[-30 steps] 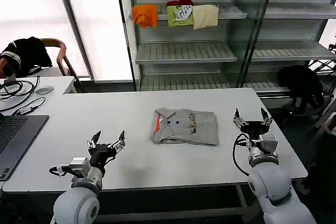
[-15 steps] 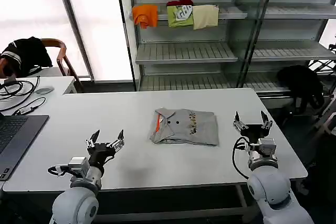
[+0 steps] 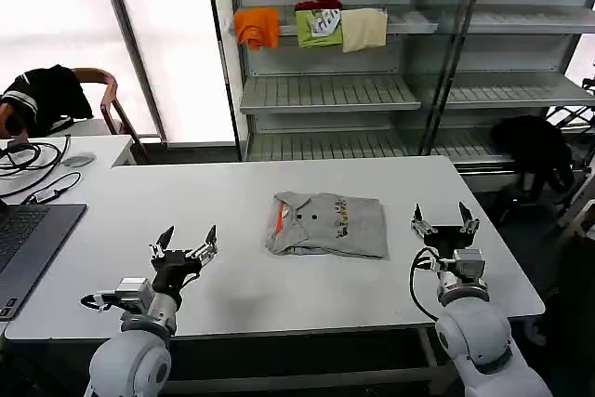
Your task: Fold and organize the clothes.
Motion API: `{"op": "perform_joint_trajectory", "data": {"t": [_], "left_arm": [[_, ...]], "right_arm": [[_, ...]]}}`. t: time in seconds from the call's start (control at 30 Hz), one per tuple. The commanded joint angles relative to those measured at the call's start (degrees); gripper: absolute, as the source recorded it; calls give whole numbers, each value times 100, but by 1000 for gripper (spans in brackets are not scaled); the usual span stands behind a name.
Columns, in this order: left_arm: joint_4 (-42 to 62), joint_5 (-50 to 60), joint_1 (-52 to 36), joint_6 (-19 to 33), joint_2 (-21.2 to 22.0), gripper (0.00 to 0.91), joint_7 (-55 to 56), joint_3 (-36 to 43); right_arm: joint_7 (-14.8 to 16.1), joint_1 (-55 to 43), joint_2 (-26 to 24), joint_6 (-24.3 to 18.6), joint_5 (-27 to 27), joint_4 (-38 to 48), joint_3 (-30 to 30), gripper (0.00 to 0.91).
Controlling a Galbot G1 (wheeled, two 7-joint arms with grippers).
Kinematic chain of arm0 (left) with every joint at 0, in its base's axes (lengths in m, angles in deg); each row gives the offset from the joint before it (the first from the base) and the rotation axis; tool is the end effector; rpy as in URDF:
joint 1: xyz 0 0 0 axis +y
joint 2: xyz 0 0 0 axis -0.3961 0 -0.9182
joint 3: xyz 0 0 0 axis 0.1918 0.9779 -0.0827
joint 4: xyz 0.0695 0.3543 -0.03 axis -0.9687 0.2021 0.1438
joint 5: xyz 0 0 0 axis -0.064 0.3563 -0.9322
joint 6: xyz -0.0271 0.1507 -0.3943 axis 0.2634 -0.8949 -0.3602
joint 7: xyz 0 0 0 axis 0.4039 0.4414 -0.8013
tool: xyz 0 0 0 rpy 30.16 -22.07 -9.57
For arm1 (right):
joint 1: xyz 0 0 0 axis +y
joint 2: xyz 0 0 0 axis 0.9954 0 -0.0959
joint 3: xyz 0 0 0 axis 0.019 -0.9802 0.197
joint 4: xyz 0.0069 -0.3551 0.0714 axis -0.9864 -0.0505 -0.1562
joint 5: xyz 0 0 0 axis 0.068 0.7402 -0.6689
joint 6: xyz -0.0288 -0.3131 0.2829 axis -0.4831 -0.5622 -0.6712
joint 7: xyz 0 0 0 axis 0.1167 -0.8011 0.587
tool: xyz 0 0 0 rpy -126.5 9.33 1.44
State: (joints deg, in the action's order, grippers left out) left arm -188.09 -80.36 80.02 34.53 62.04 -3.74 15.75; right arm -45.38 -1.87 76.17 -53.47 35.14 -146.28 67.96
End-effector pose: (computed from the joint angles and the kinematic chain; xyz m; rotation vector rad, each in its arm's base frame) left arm 0.3165 0.0299 -0.2107 -0.0243 -2.9720 0.0433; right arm 0.3672 -0.0341 -0.2094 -0.2274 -3.0325 0.2694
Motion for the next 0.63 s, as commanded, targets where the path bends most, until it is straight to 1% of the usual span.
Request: {"op": "perform_joint_trajectory", "data": {"t": [0.03,0.37,0.63], "left_arm": [[-59,159,7,-36,-7,907,-216,-18],[-143,132,63,-17,12,907,-216,-9],[-167,40,106,105,-6,907,-257,-4]], "right_arm": [[-4,14,10,4,20,3,-18,907],[10,91,-4,37,56,-80,9,907],[33,202,-26,58,96,-171,39,907]]}}
